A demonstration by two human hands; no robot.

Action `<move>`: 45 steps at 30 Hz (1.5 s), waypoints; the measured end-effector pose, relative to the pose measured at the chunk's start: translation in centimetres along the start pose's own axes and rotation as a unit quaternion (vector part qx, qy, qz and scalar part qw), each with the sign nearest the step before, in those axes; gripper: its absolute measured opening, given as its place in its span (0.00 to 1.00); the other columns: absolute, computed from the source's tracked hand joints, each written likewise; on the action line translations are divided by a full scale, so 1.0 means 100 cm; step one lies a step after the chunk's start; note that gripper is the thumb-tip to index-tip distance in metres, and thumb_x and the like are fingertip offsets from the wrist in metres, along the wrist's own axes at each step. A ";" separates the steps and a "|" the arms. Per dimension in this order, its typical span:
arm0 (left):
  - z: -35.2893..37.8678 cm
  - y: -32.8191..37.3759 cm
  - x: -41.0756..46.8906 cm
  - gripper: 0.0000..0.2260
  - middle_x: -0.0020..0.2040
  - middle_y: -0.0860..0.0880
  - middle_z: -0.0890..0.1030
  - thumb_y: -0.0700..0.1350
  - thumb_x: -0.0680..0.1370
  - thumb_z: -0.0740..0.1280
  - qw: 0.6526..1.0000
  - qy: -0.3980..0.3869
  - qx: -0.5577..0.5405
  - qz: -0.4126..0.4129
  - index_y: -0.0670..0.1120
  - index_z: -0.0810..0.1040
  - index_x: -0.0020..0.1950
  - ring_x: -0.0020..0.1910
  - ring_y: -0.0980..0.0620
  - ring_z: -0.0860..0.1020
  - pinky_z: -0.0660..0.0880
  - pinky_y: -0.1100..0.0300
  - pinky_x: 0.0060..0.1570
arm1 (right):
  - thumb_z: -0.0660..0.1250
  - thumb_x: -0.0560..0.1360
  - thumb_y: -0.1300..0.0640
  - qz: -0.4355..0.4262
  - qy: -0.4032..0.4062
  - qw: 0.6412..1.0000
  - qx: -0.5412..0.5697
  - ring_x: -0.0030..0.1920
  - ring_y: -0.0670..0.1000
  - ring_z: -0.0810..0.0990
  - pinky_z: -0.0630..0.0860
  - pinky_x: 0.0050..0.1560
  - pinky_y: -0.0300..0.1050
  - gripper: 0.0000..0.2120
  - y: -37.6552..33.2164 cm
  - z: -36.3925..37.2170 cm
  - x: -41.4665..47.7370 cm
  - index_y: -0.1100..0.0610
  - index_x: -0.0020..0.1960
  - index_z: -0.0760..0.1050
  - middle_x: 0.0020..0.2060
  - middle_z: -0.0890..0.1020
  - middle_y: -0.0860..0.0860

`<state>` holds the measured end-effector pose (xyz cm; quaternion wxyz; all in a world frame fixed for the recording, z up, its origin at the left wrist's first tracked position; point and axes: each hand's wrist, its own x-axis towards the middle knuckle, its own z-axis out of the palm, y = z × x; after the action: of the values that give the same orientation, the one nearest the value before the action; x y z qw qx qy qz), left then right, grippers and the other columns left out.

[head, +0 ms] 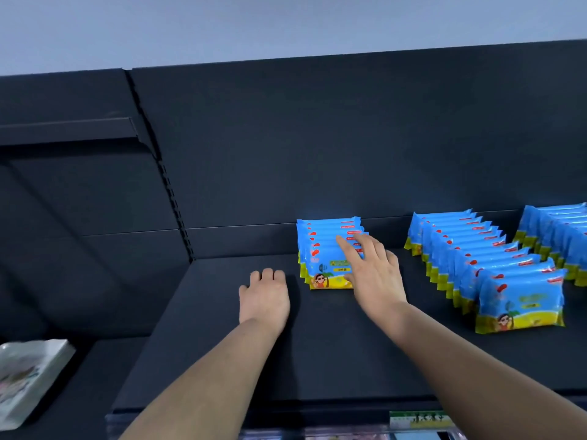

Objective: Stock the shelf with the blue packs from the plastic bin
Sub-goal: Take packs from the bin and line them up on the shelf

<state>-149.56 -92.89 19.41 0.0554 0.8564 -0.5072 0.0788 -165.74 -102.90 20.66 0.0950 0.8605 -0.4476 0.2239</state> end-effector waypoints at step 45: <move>-0.022 -0.160 -0.484 0.17 0.63 0.46 0.75 0.39 0.77 0.56 0.894 -0.194 0.027 -0.404 0.48 0.71 0.65 0.63 0.45 0.72 0.72 0.52 0.57 | 0.57 0.80 0.56 -0.425 -0.237 0.843 0.230 0.65 0.51 0.67 0.66 0.60 0.47 0.15 -0.255 -0.043 -0.306 0.46 0.65 0.69 0.62 0.72 0.46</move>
<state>-158.56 -43.21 12.12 -0.0398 0.9869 -0.1159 -0.1048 -161.52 -64.24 10.97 -0.1287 0.9904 0.0173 0.0473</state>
